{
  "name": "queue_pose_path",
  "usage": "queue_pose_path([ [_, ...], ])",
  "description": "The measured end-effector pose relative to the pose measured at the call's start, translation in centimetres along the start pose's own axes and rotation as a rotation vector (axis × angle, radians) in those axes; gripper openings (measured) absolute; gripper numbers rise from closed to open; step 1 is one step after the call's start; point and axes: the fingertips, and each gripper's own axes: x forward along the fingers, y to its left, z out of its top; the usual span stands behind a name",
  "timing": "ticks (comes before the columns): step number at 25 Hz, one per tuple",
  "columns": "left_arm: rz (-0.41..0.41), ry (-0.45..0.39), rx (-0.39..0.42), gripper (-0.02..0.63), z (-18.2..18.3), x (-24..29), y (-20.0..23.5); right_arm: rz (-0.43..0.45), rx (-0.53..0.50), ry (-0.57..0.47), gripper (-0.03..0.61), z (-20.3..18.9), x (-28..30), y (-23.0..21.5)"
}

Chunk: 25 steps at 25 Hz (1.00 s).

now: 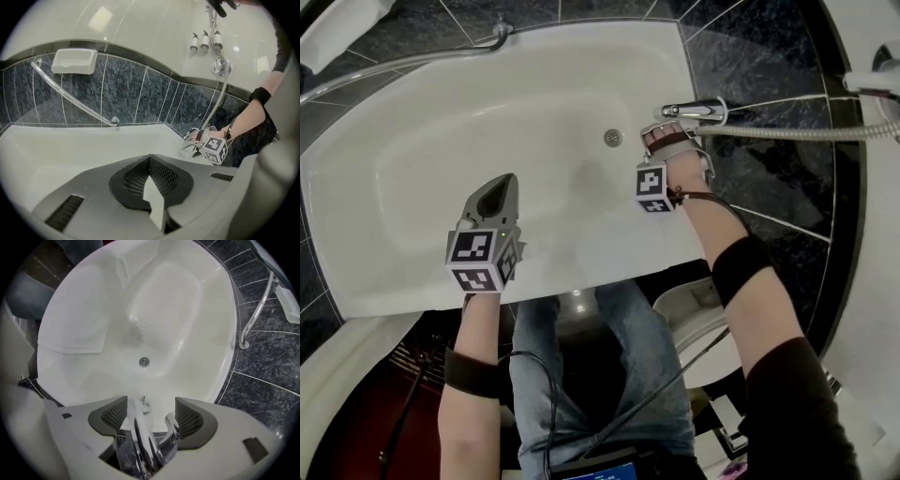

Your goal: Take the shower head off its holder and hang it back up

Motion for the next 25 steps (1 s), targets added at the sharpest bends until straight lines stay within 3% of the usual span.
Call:
queue_pose_path([
  [7, 0.007, -0.009, -0.004, 0.0, 1.2, -1.6, -0.3, -0.076, 0.051, -0.04, 0.333, 0.1, -2.9, -2.5],
  [13, 0.031, -0.02, 0.008, 0.0, 4.4, -5.3, -1.0, -0.095, 0.198, -0.128, 0.308, 1.1, -9.4, -3.6],
  [16, 0.039, -0.033, 0.022, 0.0, 7.3, -8.4, -1.3, -0.123, 0.315, -0.176, 0.263, 1.1, -14.4, -5.1],
  [22, 0.068, -0.071, 0.031, 0.0, 13.3, -16.1, -1.9, -0.192, 0.677, -0.291, 0.029, -0.8, -26.3, -9.0],
  [25, 0.083, -0.102, 0.046, 0.0, 16.5, -19.7, -2.3, -0.17, 0.907, -0.374, 0.021, -2.2, -31.3, -10.7],
])
